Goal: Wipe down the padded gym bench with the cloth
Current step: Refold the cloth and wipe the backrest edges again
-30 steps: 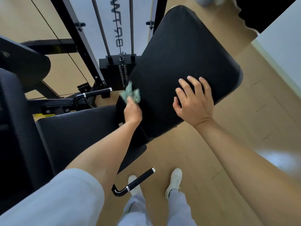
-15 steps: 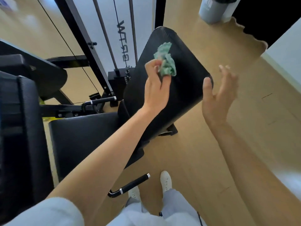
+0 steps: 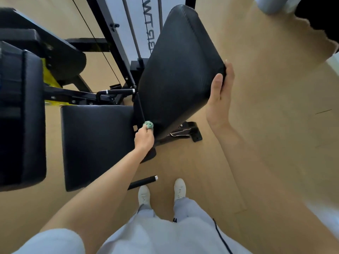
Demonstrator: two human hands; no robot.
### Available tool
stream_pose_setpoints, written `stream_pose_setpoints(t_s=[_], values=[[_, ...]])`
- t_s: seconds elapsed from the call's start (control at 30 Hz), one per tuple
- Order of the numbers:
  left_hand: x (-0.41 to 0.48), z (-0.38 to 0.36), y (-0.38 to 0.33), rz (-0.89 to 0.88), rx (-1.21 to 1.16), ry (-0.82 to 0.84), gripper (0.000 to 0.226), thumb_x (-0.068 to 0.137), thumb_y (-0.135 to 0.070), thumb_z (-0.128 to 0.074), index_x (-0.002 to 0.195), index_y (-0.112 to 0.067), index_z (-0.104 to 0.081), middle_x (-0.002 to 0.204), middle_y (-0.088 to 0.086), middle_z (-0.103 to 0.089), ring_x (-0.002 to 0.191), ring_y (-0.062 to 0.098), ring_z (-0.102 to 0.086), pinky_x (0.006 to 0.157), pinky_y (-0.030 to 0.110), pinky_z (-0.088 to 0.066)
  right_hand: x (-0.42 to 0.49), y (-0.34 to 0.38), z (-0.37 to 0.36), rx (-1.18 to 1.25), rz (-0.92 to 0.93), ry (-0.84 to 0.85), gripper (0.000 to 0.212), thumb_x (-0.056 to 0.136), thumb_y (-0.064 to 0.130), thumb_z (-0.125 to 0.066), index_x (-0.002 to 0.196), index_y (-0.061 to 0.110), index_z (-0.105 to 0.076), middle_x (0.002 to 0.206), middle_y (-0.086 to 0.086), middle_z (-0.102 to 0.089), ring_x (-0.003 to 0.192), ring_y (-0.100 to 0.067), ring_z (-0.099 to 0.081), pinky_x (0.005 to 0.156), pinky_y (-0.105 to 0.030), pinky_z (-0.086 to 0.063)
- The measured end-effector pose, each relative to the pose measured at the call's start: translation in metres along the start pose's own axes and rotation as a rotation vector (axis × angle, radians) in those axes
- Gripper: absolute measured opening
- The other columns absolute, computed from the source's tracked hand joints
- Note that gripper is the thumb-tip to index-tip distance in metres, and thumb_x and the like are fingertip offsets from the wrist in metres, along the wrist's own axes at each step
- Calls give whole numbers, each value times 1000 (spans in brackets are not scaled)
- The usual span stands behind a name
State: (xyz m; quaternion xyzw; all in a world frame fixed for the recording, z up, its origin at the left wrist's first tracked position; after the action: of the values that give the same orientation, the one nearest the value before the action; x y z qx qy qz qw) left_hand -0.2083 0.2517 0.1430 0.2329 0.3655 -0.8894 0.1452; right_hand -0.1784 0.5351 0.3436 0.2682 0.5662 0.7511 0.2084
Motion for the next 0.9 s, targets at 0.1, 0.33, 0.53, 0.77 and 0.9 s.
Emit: stream_pose_setpoints(t_s=[0.1, 0.33, 0.53, 0.77, 0.9], values=[[-37, 22, -90, -312, -330, -131, 34, 110, -19, -40, 134, -10, -61, 119, 7, -68, 108, 19, -63, 91, 29, -49, -7, -2, -1, 14, -3, 9, 52, 112, 23, -32, 160, 5, -19, 164, -1, -25, 131, 27, -25, 109, -4, -24], [-108, -10, -156, -928, -341, -122, 53, 103, 3, -45, 155, -5, -40, 162, 17, -38, 153, 31, -36, 122, 44, -37, -45, -14, -4, 7, 3, 30, 62, 111, 18, -40, 161, 9, -5, 152, 16, -38, 128, 10, -48, 104, -23, -47], [-66, -48, 79, -207, 128, 120, 41, 105, -19, -48, 144, -23, -59, 125, 9, -73, 108, 29, -68, 84, 31, -50, -121, -88, -43, -225, -196, 250, 60, 105, 21, -55, 158, 26, -27, 141, 9, -42, 115, -2, -55, 98, -18, -51], [-92, -13, 214, 68, -81, 197, 24, 93, -36, -68, 113, -25, -76, 94, -6, -74, 92, 18, -69, 78, 33, -54, -250, -178, -132, -468, -394, 929, 43, 95, 9, -67, 138, 13, -59, 137, -7, -57, 124, -24, -55, 109, -47, -45], [-97, 0, 247, 145, -295, 216, 35, 75, -59, -79, 83, -27, -68, 79, -1, -73, 79, 25, -72, 77, 47, -60, -324, -182, -173, -455, -430, 1182, 53, 85, 10, -76, 135, 20, -62, 129, 3, -64, 113, -11, -62, 99, -31, -52]])
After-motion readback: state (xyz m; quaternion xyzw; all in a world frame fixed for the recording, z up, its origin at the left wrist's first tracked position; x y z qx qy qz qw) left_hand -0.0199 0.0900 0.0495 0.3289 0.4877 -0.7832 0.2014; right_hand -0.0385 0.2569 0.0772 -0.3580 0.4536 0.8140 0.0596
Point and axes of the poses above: each hand's wrist, its own x-axis towards the middle knuckle, its own z-axis out of the back of the hand, y = z × x, the point moved 10 cm from there along x, towards the middle knuckle
